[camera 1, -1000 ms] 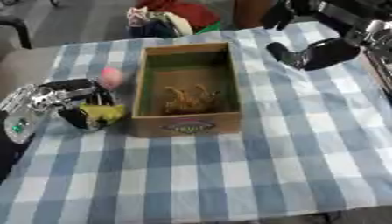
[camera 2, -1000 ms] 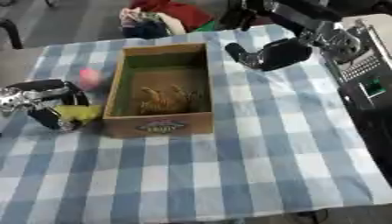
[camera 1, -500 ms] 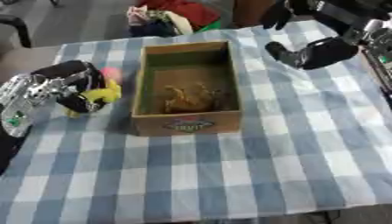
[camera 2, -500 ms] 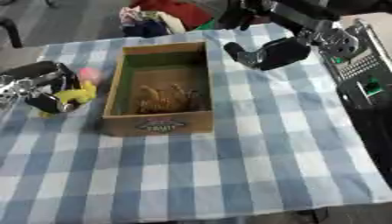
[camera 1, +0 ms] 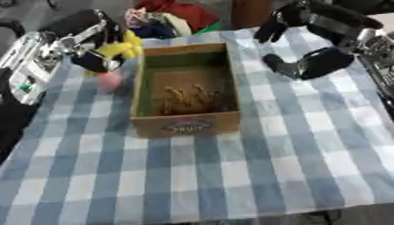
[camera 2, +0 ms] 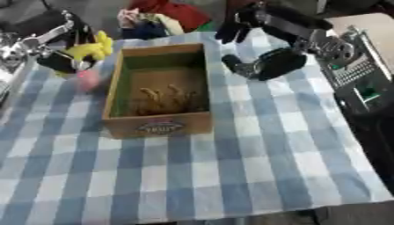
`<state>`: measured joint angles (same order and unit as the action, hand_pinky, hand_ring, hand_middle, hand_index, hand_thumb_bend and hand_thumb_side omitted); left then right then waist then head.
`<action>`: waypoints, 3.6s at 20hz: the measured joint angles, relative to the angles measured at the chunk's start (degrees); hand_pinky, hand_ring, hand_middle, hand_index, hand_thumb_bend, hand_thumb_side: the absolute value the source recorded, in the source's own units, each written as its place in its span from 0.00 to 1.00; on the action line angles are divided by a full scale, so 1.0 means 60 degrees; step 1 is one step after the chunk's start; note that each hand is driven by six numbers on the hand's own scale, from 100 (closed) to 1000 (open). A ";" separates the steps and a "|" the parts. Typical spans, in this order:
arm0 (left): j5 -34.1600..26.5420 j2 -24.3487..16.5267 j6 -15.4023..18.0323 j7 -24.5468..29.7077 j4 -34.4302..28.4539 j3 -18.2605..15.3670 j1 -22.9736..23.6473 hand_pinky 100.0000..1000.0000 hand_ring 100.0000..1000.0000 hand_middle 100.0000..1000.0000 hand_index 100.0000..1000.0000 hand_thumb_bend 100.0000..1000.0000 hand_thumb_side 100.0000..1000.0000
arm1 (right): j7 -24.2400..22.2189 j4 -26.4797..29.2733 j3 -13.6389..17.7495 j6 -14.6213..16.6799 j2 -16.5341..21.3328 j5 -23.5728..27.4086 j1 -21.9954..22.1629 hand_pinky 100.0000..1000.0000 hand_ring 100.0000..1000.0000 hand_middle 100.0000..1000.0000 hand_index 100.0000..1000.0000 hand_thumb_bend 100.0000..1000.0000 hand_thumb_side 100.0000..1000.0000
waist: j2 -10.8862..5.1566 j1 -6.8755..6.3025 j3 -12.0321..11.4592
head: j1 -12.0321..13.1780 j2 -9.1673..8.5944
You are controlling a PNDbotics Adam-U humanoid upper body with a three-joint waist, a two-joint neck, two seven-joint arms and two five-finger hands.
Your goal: Pick up objects on the table and place them in the box.
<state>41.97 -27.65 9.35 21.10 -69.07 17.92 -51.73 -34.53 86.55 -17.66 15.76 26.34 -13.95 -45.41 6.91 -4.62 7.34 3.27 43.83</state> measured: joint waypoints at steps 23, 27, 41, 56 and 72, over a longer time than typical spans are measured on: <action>0.1233 0.0934 -0.0605 -0.1627 0.1343 -0.0575 -0.0079 0.71 0.75 0.78 0.84 0.57 0.07 | -0.0410 -0.0253 -0.0174 0.0070 -0.0158 0.0056 0.0010 0.62 0.67 0.58 0.73 0.05 0.24 | -0.0044 -0.0006 0.0156 | 0.0101 -0.0001; 0.1558 0.0692 -0.1206 -0.2164 0.1544 -0.0981 -0.0023 0.70 0.73 0.76 0.83 0.57 0.06 | -0.0393 -0.0260 -0.0173 0.0072 -0.0158 0.0056 0.0015 0.62 0.67 0.58 0.73 0.05 0.24 | -0.0045 -0.0016 0.0136 | 0.0074 -0.0002; 0.2524 0.0668 -0.2099 -0.2343 0.3963 -0.1896 0.0055 0.67 0.71 0.75 0.82 0.52 0.00 | -0.0373 -0.0299 -0.0167 0.0058 -0.0158 0.0056 0.0092 0.61 0.67 0.57 0.73 0.05 0.24 | -0.0046 0.0020 0.0187 | 0.0015 -0.0006; 0.2649 0.0834 -0.2484 -0.1513 0.4810 -0.2138 0.0204 0.47 0.27 0.19 0.41 0.25 0.00 | -0.0354 -0.0300 -0.0115 0.0042 -0.0159 0.0056 0.0104 0.61 0.66 0.57 0.73 0.04 0.25 | -0.0047 0.0020 0.0191 | -0.0062 -0.0007; -0.0076 0.0985 -0.1561 -0.1334 0.0928 -0.0012 -0.0293 0.51 0.35 0.27 0.47 0.25 0.00 | -0.0380 -0.0308 -0.0123 0.0055 -0.0251 0.0055 0.0121 0.61 0.66 0.57 0.73 0.05 0.24 | -0.0072 0.0019 0.0247 | -0.0012 -0.0012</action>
<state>41.51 -21.74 -0.02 13.09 -63.50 17.85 -53.49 -36.81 84.70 -18.40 16.09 24.84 -13.62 -44.69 6.48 -4.51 8.83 3.20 43.76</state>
